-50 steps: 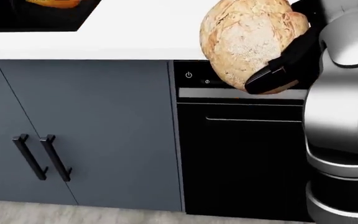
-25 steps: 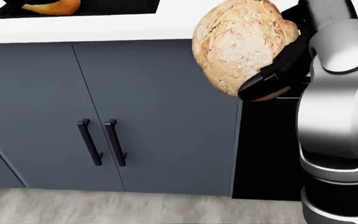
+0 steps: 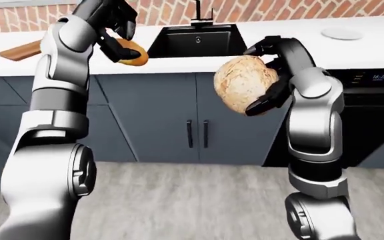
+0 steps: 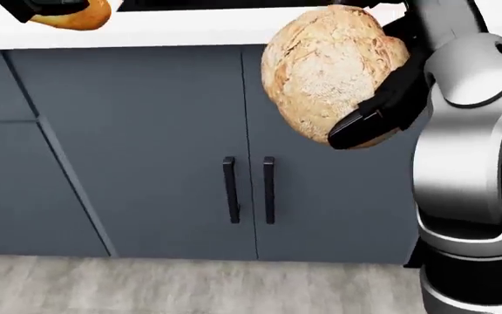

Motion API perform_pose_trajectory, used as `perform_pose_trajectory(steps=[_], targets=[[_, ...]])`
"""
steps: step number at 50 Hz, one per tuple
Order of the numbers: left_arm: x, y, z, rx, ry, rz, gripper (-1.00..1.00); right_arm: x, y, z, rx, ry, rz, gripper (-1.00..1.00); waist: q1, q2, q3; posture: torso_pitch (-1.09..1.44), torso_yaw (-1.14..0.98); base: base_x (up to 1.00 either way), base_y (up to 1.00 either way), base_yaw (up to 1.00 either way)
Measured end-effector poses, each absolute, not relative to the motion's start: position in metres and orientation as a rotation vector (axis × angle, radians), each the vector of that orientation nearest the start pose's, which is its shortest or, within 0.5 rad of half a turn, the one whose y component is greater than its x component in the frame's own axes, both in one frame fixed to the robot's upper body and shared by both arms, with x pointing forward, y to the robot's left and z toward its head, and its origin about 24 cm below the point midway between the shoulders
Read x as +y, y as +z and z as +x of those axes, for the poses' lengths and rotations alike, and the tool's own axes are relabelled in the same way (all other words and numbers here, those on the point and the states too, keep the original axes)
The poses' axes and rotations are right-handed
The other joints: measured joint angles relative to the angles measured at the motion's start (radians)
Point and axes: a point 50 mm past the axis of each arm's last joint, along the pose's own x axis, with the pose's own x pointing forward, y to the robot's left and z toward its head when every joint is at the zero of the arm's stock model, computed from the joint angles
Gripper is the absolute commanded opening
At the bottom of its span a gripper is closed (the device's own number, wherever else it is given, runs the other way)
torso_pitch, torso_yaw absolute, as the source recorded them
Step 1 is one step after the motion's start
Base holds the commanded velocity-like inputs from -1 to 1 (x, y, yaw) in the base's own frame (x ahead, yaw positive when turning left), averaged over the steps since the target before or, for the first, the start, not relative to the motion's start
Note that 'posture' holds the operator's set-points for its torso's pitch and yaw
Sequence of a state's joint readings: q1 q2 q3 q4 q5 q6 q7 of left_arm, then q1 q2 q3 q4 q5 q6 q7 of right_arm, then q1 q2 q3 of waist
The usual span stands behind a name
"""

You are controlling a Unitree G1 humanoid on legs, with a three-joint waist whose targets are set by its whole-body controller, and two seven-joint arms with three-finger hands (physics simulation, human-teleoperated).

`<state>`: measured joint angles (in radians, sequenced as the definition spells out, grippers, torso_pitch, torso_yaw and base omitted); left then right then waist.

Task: Place all breads on the cutting board.

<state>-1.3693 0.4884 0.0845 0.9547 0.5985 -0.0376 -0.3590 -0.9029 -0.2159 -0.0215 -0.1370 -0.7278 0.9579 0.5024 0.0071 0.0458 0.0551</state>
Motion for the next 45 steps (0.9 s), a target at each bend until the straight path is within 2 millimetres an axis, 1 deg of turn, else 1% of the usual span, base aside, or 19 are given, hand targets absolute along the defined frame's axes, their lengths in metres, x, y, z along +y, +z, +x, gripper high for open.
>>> perform_pose_trajectory(steps=[5,7,11,12,14,16,17,19,21,27,29,31,34,36,38,39,40,43,45], targets=[[0.195,0.328,0.409,-0.292,-0.057,0.942,-1.0,-0.167,0.28,0.331,-0.052,-0.127,-0.614,-1.0,-0.015,-0.059,0.014,0.0,0.0,0.04,1.0,0.0],[0.192,0.331,0.409,-0.305,-0.06,0.943,-1.0,-0.169,0.284,0.33,-0.071,-0.143,-0.618,-1.0,-0.032,-0.083,0.0,0.0,0.0,0.04,1.0,0.0],[0.189,0.319,0.412,-0.275,-0.092,0.947,-1.0,-0.172,0.274,0.332,-0.019,-0.144,-0.613,-1.0,-0.034,-0.09,-0.029,0.0,0.0,0.05,1.0,0.0],[0.19,0.321,0.411,-0.276,-0.087,0.946,-1.0,-0.171,0.276,0.332,-0.022,-0.143,-0.611,-1.0,-0.032,-0.087,-0.031,0.0,0.0,0.05,1.0,0.0],[0.191,0.329,0.409,-0.301,-0.07,0.944,-1.0,-0.171,0.281,0.331,-0.049,-0.146,-0.612,-1.0,-0.033,-0.058,-0.02,0.0,0.0,0.06,1.0,0.0],[0.191,0.335,0.407,-0.326,-0.057,0.941,-1.0,-0.17,0.285,0.329,-0.072,-0.148,-0.615,-1.0,-0.033,-0.009,-0.013,0.0,0.0,0.07,1.0,0.0],[0.192,0.336,0.406,-0.33,-0.05,0.94,-1.0,-0.168,0.288,0.329,-0.082,-0.144,-0.617,-1.0,-0.027,0.03,-0.018,0.0,0.0,0.06,1.0,0.0],[0.197,0.325,0.408,-0.297,-0.05,0.935,-1.0,-0.162,0.278,0.331,-0.062,-0.112,-0.621,-1.0,-0.005,0.032,-0.002,0.0,0.0,0.06,1.0,0.0],[0.2,0.319,0.41,-0.263,-0.05,0.931,-1.0,-0.159,0.272,0.334,-0.029,-0.081,-0.621,-1.0,0.0,0.032,-0.003,0.0,0.0,0.07,1.0,0.0],[0.193,0.316,0.409,-0.297,-0.06,0.921,-1.0,-0.165,0.285,0.329,-0.076,-0.123,-0.612,-1.0,-0.009,-0.042,0.012,0.0,0.0,0.07,1.0,0.0],[0.19,0.315,0.41,-0.294,-0.067,0.917,-1.0,-0.166,0.29,0.328,-0.1,-0.138,-0.616,-1.0,-0.02,-0.072,0.001,0.0,0.0,0.07,1.0,0.0],[0.186,0.31,0.411,-0.294,-0.086,0.914,-1.0,-0.17,0.286,0.328,-0.088,-0.15,-0.618,-1.0,-0.037,-0.074,0.002,0.0,0.0,0.07,1.0,0.0],[0.186,0.302,0.411,-0.267,-0.104,0.911,-1.0,-0.171,0.279,0.331,-0.047,-0.147,-0.611,-1.0,-0.033,-0.086,-0.026,0.0,0.0,0.07,1.0,0.0],[0.187,0.31,0.408,-0.291,-0.086,0.903,-1.0,-0.17,0.284,0.33,-0.066,-0.148,-0.611,-1.0,-0.032,-0.064,-0.022,0.0,0.0,0.07,1.0,0.0],[0.188,0.32,0.405,-0.329,-0.066,0.898,-1.0,-0.169,0.289,0.329,-0.093,-0.151,-0.615,-1.0,-0.031,-0.021,-0.011,0.0,0.0,0.07,1.0,0.0],[0.19,0.324,0.403,-0.341,-0.055,0.895,-1.0,-0.167,0.291,0.329,-0.103,-0.147,-0.618,-1.0,-0.024,0.015,-0.014,0.0,0.0,0.06,1.0,0.0],[0.192,0.324,0.401,-0.345,-0.045,0.891,-1.0,-0.164,0.289,0.329,-0.106,-0.137,-0.618,-1.0,-0.011,0.025,-0.009,0.0,0.0,0.07,1.0,0.0],[0.199,0.315,0.401,-0.303,-0.033,0.872,-1.0,-0.158,0.275,0.334,-0.049,-0.082,-0.624,-1.0,0.009,0.027,0.001,0.0,0.0,0.07,1.0,0.0],[0.196,0.318,0.399,-0.315,-0.031,0.867,-1.0,-0.161,0.274,0.335,-0.036,-0.084,-0.614,-1.0,0.004,0.005,0.001,0.0,0.0,0.08,1.0,0.0]])
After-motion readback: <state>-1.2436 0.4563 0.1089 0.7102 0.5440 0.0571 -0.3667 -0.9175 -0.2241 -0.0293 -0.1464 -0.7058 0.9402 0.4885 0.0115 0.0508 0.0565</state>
